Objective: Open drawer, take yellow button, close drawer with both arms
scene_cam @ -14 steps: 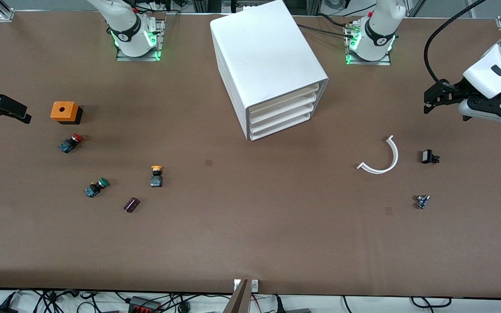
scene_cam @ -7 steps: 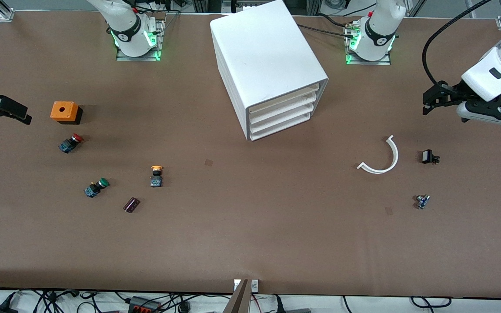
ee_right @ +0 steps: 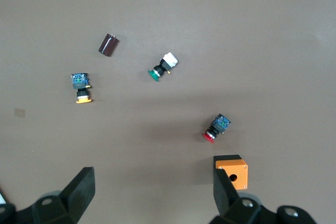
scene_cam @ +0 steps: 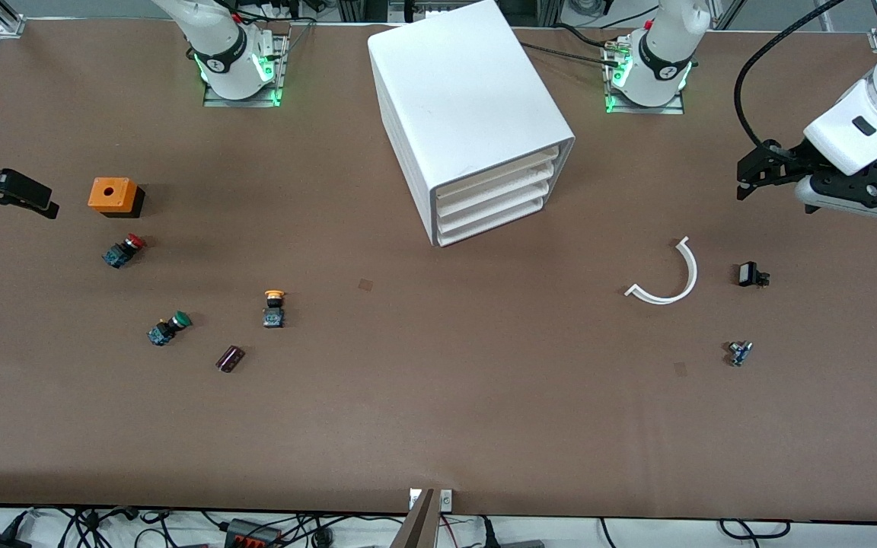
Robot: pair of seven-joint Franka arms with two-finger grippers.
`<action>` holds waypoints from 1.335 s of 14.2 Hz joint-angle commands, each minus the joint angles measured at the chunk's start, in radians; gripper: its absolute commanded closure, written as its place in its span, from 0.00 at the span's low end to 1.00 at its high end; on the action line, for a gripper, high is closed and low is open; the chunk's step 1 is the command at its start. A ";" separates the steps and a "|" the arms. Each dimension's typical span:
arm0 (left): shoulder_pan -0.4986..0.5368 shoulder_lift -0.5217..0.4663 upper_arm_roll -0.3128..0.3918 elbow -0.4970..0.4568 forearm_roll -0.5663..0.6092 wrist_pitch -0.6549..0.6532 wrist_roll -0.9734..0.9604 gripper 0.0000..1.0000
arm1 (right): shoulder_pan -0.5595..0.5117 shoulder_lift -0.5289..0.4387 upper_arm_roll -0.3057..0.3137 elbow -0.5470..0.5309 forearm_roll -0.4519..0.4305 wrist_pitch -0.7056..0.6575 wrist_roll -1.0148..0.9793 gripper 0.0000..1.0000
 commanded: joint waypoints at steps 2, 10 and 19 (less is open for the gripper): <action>-0.003 0.014 0.006 0.032 -0.017 -0.035 0.001 0.00 | -0.019 -0.009 0.016 0.004 -0.006 0.009 -0.006 0.00; -0.003 0.014 0.006 0.034 -0.017 -0.044 0.000 0.00 | -0.021 -0.009 0.013 0.004 -0.006 0.008 -0.013 0.00; -0.003 0.014 0.006 0.034 -0.017 -0.044 0.000 0.00 | -0.018 -0.014 0.016 -0.003 -0.013 -0.007 -0.027 0.00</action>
